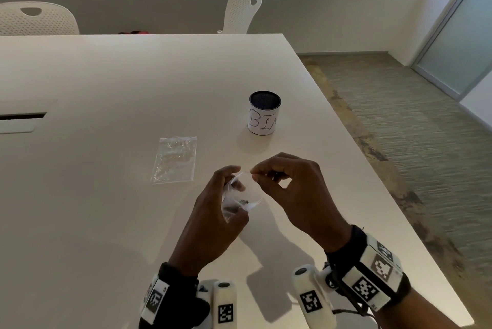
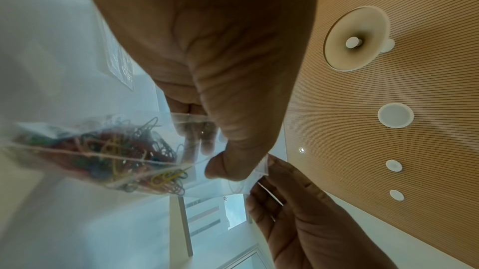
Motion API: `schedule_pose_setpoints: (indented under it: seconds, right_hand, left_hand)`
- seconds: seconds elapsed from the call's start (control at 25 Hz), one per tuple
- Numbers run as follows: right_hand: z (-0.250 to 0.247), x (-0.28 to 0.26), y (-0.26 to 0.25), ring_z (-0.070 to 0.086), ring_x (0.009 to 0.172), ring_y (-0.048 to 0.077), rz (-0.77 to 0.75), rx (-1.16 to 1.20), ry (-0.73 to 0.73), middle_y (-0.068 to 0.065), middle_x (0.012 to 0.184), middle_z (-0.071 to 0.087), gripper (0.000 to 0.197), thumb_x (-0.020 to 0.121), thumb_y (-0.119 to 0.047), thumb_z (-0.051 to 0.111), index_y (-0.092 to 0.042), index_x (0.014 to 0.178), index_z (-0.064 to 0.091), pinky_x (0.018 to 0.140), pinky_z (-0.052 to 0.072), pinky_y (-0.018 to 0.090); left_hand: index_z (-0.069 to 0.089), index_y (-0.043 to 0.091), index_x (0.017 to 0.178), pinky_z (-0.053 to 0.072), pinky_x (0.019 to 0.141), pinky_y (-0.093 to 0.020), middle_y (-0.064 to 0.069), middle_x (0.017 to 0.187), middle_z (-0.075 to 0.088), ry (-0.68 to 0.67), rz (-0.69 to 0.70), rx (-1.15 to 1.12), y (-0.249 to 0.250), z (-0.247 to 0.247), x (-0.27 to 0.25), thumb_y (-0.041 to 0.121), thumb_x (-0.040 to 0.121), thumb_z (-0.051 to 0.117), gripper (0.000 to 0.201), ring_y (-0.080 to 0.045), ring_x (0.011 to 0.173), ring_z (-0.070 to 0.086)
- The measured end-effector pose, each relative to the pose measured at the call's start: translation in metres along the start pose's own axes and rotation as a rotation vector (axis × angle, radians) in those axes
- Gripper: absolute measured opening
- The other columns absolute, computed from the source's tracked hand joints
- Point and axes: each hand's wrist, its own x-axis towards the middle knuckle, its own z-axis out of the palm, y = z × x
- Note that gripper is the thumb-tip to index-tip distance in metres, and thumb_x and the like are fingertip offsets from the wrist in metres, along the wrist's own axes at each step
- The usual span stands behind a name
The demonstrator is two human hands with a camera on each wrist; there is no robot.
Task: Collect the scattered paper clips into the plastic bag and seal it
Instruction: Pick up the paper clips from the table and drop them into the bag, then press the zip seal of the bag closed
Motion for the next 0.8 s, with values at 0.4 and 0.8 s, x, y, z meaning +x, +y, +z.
schedule_pose_setpoints:
  seconds: [0.4,0.8]
  right_hand:
    - [0.01,-0.025,-0.001,0.071,0.069,0.005,0.032,-0.244,-0.294,-0.014,0.087,0.077,0.028,0.091,-0.055,0.062,-0.036,0.109,0.07,0.075,0.062,0.032]
    - [0.006,-0.011,-0.004,0.071,0.076,0.008,-0.045,-0.301,-0.164,-0.013,0.103,0.073,0.011,0.099,-0.032,0.063,-0.029,0.105,0.072,0.074,0.062,0.033]
  left_hand:
    - [0.036,0.022,0.147,0.052,0.077,-0.004,0.004,0.121,0.062,0.001,0.011,0.017,-0.001,0.0,0.001,0.019,0.084,0.084,0.079,0.001,0.106,0.062]
    - [0.065,0.021,0.129,0.049,0.09,-0.016,0.004,0.109,0.073,0.231,-0.061,-0.161,-0.001,-0.013,0.002,0.016,0.11,0.045,0.028,-0.013,0.106,0.068]
